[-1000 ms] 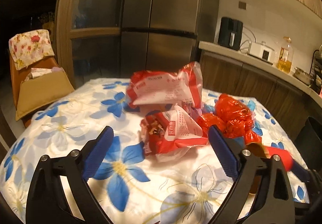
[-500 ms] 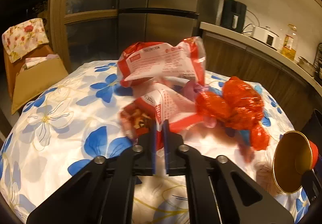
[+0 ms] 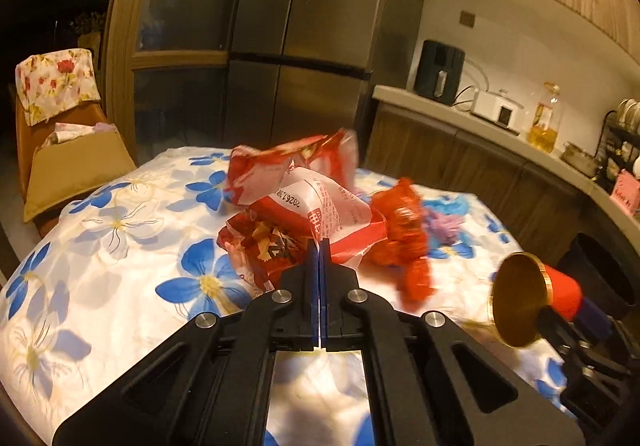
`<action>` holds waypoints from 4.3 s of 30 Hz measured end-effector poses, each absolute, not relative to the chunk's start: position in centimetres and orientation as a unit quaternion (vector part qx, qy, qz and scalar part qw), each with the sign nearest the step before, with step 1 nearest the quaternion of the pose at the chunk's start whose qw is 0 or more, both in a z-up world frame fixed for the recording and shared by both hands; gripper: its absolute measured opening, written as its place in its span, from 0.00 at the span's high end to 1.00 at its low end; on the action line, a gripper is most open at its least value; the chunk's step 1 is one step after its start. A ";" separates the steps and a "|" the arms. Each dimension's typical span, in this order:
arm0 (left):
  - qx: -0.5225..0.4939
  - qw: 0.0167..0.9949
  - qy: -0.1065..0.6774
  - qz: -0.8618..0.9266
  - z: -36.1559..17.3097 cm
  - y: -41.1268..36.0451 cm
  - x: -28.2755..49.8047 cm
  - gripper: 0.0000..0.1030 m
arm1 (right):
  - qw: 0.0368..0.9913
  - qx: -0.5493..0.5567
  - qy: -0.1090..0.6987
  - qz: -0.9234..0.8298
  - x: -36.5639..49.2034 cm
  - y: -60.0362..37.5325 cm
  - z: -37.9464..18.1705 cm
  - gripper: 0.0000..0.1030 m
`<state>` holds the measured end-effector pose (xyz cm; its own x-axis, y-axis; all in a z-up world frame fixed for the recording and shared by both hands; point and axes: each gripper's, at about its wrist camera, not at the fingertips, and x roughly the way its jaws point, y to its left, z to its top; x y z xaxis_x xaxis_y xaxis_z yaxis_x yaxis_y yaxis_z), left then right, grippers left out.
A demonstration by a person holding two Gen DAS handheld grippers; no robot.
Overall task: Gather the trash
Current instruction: 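Lift the red cup and printed bag and carry both over the black bin, then open the right tool to drop the cup while the left tool drops the printed bag into the bin, then move both tools back over the table toward the orange bag and gloves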
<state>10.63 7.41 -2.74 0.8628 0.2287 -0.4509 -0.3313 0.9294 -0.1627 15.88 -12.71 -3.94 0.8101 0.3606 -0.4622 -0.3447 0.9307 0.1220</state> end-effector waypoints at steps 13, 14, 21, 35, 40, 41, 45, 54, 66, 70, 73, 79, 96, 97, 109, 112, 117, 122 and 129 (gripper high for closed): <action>-0.087 0.971 0.205 0.087 -1.0 0.6 11.0 1.00 | 0.963 0.025 0.220 0.153 14.6 -18.1 -2.3 0.19; -0.084 0.972 0.204 0.081 -0.8 -0.1 11.2 1.00 | 0.964 0.026 0.218 0.149 14.6 -18.5 -2.2 0.19; -0.065 0.976 0.201 0.044 -0.2 -4.4 12.8 1.00 | 0.972 0.029 0.204 0.109 14.8 -22.8 -1.5 0.19; -0.025 0.981 0.189 -0.044 1.1 -13.7 16.7 1.00 | 0.982 0.037 0.183 0.029 16.2 -30.8 -0.1 0.19; -0.019 0.980 0.185 -0.069 1.5 -16.5 17.8 1.00 | 0.983 0.042 0.178 0.002 16.8 -33.6 0.2 0.19; -0.018 0.980 0.185 -0.075 1.6 -17.1 18.1 1.00 | 0.983 0.043 0.177 -0.003 16.8 -33.9 0.2 0.19; -0.015 0.978 0.186 -0.093 1.5 -18.8 18.8 1.00 | 0.983 0.045 0.176 -0.020 16.8 -35.4 0.1 0.19; -0.002 0.973 0.187 -0.137 0.9 -22.4 20.4 1.00 | 0.983 0.051 0.169 -0.053 18.1 -38.7 -0.1 0.19; 0.010 0.966 0.190 -0.177 0.4 -26.5 23.1 1.00 | 0.983 0.057 0.160 -0.072 20.2 -41.9 0.2 0.18; 0.005 0.963 0.197 -0.184 0.1 -27.1 23.8 1.00 | 0.982 0.060 0.164 -0.076 20.7 -42.7 -0.1 0.18; 0.008 0.961 0.201 -0.190 -0.2 -27.5 24.2 1.00 | 0.981 0.059 0.166 -0.076 21.1 -42.8 -0.4 0.18; 0.008 0.957 0.211 -0.200 -0.8 -27.8 24.9 1.00 | 0.981 0.056 0.170 -0.075 21.9 -43.1 -0.6 0.18; 0.017 0.948 0.237 -0.210 -2.3 -28.6 26.0 1.00 | 0.978 0.074 0.176 -0.086 22.3 -44.3 -1.4 0.18; 0.019 0.948 0.239 -0.211 -2.4 -28.7 26.1 1.00 | 0.977 0.079 0.176 -0.089 22.1 -44.5 -1.3 0.18; 0.011 0.947 0.240 -0.212 -2.9 -28.1 25.6 0.49 | 0.975 0.095 0.174 -0.100 20.6 -45.1 -1.0 0.17; 0.005 0.951 0.239 -0.198 -2.9 -27.2 25.3 0.39 | 0.975 0.093 0.175 -0.100 20.5 -45.0 -1.0 0.17; -0.006 0.954 0.239 -0.178 -2.8 -25.7 24.7 0.24 | 0.975 0.086 0.179 -0.096 20.1 -44.3 -1.1 0.17; -0.007 0.960 0.233 -0.158 -2.5 -24.5 23.4 0.14 | 0.975 0.081 0.185 -0.092 19.5 -43.5 -1.0 0.13; -0.006 0.967 0.218 -0.132 -2.1 -22.6 21.4 0.06 | 0.975 0.080 0.187 -0.089 18.6 -42.5 -0.7 0.12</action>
<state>21.41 -22.58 -2.08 0.8697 -0.2587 -0.4203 0.2531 0.9649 -0.0703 18.61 -42.46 -0.66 0.9143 -0.1447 -0.3783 0.2042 0.9713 0.1219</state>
